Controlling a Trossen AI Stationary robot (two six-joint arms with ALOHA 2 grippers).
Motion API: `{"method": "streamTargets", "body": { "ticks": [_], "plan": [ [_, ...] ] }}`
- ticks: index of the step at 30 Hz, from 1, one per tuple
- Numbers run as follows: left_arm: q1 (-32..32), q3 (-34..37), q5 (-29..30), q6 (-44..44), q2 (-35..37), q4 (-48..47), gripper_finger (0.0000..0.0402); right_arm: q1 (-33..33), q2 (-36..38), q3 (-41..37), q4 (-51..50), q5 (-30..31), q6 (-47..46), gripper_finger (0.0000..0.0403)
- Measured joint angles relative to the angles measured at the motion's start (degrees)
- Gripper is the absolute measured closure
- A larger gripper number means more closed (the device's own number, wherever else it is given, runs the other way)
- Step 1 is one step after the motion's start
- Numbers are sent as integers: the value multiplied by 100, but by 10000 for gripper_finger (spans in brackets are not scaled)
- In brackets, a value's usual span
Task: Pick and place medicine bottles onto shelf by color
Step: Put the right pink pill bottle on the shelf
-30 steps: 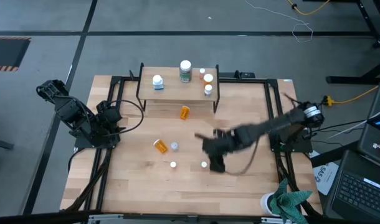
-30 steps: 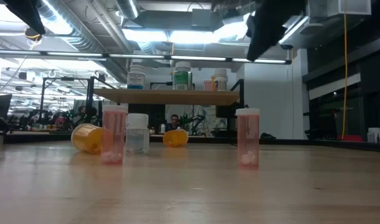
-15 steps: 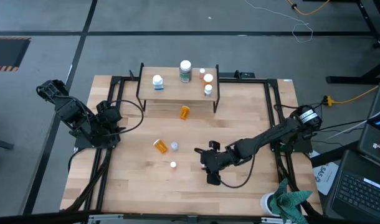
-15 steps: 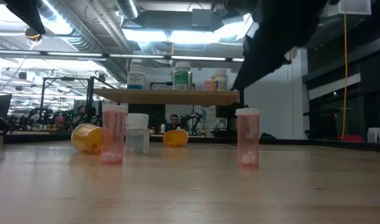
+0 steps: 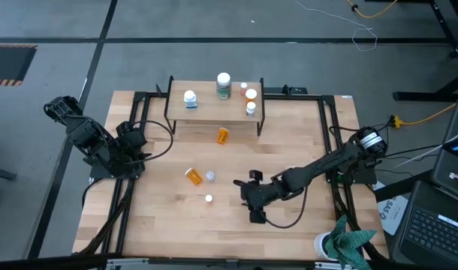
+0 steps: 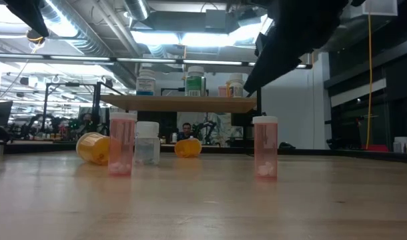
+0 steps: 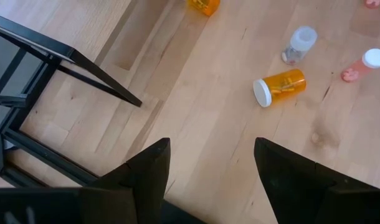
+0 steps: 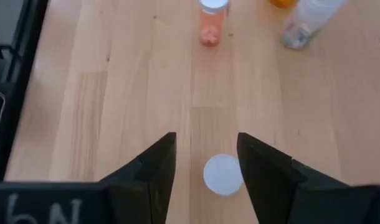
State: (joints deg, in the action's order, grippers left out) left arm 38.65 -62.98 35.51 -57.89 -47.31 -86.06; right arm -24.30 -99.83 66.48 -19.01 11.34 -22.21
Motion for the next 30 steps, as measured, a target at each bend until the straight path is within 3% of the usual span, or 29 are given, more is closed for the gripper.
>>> {"method": "streamTargets", "body": {
  "ticks": [4,13,23,30],
  "plan": [
    [-1,0,0,1,0,0,174,65,0,-62,-3,-165,-453,215],
    [-1,0,0,2,1,-2,174,61,-27,-129,-15,-193,-438,147],
    [-1,0,0,4,0,-2,174,61,-405,-133,-2,-193,290,150],
    [0,0,0,11,0,-1,174,61,-407,-133,-2,-189,321,151]
  ]
}}
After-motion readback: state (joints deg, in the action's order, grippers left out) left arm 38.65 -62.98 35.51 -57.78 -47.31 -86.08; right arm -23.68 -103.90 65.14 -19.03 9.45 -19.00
